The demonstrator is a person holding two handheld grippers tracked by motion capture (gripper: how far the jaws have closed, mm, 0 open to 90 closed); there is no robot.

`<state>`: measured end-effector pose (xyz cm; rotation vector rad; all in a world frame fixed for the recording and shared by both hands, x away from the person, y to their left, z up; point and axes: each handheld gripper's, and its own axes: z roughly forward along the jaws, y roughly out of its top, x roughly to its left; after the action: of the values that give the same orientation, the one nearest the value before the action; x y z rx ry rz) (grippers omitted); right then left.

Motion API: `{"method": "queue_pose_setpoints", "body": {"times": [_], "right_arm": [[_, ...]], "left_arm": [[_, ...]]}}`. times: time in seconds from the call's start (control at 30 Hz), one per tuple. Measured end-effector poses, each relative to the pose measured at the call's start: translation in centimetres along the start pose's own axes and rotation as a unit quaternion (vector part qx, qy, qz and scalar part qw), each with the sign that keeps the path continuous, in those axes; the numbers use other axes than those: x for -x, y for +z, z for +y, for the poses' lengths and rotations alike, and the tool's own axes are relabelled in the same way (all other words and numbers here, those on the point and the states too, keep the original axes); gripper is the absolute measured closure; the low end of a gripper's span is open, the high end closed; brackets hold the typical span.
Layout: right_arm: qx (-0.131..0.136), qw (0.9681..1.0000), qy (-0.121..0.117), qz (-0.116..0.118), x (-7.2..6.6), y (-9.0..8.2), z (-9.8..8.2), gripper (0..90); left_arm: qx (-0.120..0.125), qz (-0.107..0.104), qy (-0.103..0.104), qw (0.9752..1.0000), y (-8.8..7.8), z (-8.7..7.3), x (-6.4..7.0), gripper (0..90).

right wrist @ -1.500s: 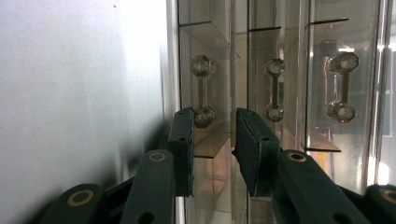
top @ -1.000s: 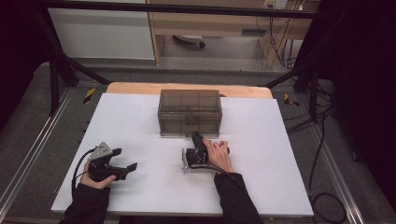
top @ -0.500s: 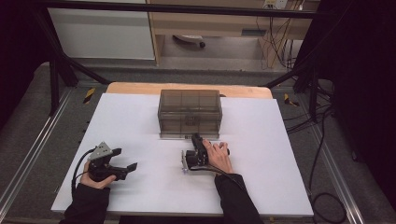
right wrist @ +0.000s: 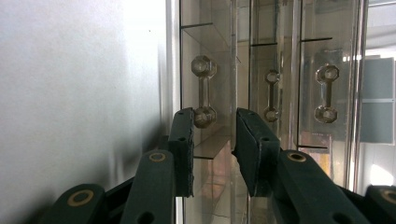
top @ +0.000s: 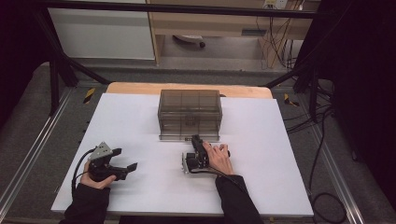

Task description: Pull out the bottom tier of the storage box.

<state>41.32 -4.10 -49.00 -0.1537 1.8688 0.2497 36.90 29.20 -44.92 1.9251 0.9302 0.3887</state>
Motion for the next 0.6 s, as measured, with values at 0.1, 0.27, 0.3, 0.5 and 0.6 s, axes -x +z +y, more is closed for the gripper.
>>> {"method": "queue_pose_setpoints", "body": {"times": [0.1,0.27,0.3,0.5,0.6], "right_arm": [[0.000,1.0000,0.000,0.000,-0.04,-0.09,0.03,68.7],[0.001,1.0000,-0.002,0.001,-0.13,-0.37,0.06,68.7],[-0.001,1.0000,-0.001,0.002,-0.18,-0.50,0.07,68.7],[0.002,1.0000,-0.004,0.003,-0.15,-0.72,0.15,68.7],[0.004,1.0000,-0.002,0.003,-0.21,-0.81,0.14,68.7]], "left_arm": [[0.000,0.000,0.000,1.0000,-0.01,0.00,0.00,3.7],[0.000,0.000,0.001,1.0000,-0.01,0.01,0.01,3.7],[0.000,0.000,0.001,1.0000,-0.01,0.01,0.01,3.7],[0.000,0.000,0.001,1.0000,-0.01,0.02,0.02,3.7],[0.000,-0.001,0.001,1.0000,-0.02,0.02,0.02,3.7]]}}
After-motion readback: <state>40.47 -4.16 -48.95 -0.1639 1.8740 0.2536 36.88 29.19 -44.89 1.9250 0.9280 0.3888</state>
